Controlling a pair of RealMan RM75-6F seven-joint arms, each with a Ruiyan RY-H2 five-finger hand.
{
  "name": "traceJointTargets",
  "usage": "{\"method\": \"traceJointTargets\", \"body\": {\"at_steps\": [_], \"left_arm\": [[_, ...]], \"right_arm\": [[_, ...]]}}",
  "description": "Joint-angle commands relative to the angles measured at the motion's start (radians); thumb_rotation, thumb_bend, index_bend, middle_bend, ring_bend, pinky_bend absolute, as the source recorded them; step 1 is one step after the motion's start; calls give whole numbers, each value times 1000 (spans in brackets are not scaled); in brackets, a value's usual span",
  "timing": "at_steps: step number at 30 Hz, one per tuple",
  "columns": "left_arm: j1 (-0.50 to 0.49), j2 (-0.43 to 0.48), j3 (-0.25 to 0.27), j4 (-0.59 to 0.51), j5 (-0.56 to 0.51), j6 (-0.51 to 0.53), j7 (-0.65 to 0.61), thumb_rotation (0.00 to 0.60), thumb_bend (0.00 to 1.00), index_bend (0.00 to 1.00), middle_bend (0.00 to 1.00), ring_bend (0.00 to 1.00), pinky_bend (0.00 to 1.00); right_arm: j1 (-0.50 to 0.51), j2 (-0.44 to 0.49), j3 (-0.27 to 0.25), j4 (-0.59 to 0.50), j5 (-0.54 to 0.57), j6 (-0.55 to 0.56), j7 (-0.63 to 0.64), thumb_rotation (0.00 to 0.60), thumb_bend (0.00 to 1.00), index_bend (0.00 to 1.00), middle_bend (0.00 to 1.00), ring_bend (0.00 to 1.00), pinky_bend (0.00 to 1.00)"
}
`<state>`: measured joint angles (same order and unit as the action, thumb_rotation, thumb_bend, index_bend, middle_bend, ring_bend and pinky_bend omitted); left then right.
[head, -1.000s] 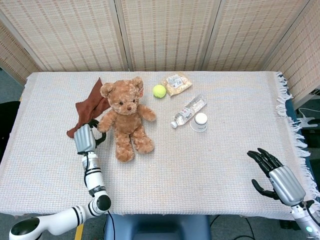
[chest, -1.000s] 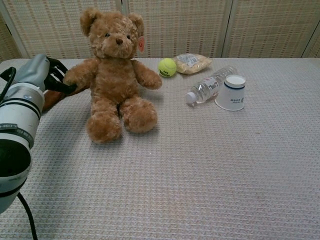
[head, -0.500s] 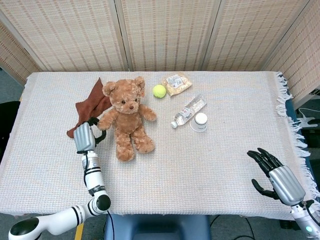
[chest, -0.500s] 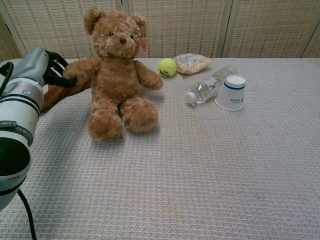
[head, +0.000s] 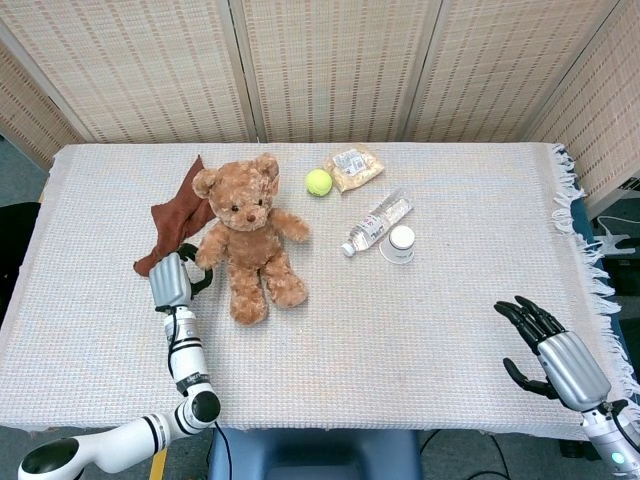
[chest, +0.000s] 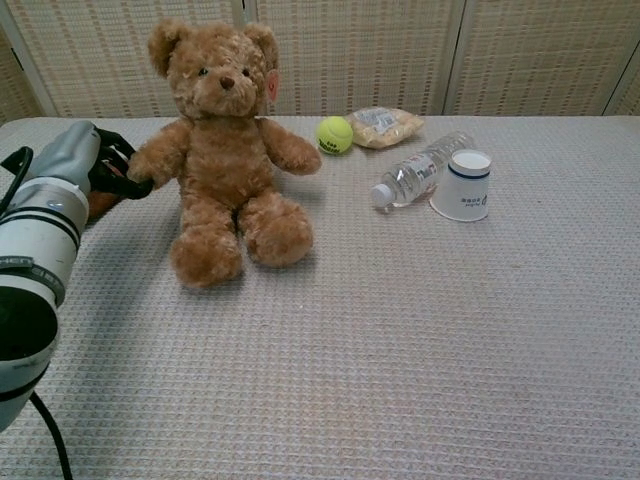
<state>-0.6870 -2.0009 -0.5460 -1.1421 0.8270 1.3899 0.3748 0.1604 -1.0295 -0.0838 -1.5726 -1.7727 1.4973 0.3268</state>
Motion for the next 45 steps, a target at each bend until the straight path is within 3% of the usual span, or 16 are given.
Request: {"method": "traceJointTargets", "body": {"at_steps": [1, 6, 14, 17, 20, 26, 31, 36, 45], "left_arm": [[-6, 5, -5, -9, 51, 39, -29, 600, 336, 471, 470, 363, 376], [-4, 5, 2, -18, 83, 62, -44, 600, 335, 469, 468, 363, 376], [20, 1, 26, 5, 34, 0, -20, 600, 335, 462, 464, 363, 398], [26, 13, 38, 8, 41, -14, -20, 600, 337, 401, 431, 361, 395], [37, 52, 66, -21, 78, -29, -23, 600, 340, 253, 314, 318, 380], [115, 264, 215, -209, 212, -111, -47, 600, 348, 47, 128, 150, 299], [180, 448, 340, -314, 305, -118, 21, 600, 344, 8, 48, 70, 266], [243, 586, 452, -359, 391, -89, 93, 600, 342, 0, 30, 62, 252], [351, 665, 553, -327, 540, 21, -5, 600, 345, 11, 34, 63, 236]], "right_arm": [[0, -1, 0, 1, 0, 1, -1, 600, 323, 71, 90, 0, 157], [-1, 0, -2, 0, -2, 1, 0, 600, 323, 71, 90, 0, 157], [-1, 2, -1, 0, -3, 5, 6, 600, 323, 71, 90, 0, 157], [-1, 2, -1, 0, -2, 4, 6, 600, 323, 71, 90, 0, 157], [0, 2, -1, 0, 0, 2, 5, 600, 323, 71, 90, 0, 157], [0, 6, 0, -4, 1, 3, 11, 600, 323, 71, 90, 0, 157], [0, 7, 1, -5, -2, 8, 16, 600, 323, 71, 90, 0, 158], [1, 3, 1, -2, 1, 2, 5, 600, 323, 71, 90, 0, 157], [-1, -12, 5, -1, 6, 1, -23, 600, 323, 71, 90, 0, 158]]}}
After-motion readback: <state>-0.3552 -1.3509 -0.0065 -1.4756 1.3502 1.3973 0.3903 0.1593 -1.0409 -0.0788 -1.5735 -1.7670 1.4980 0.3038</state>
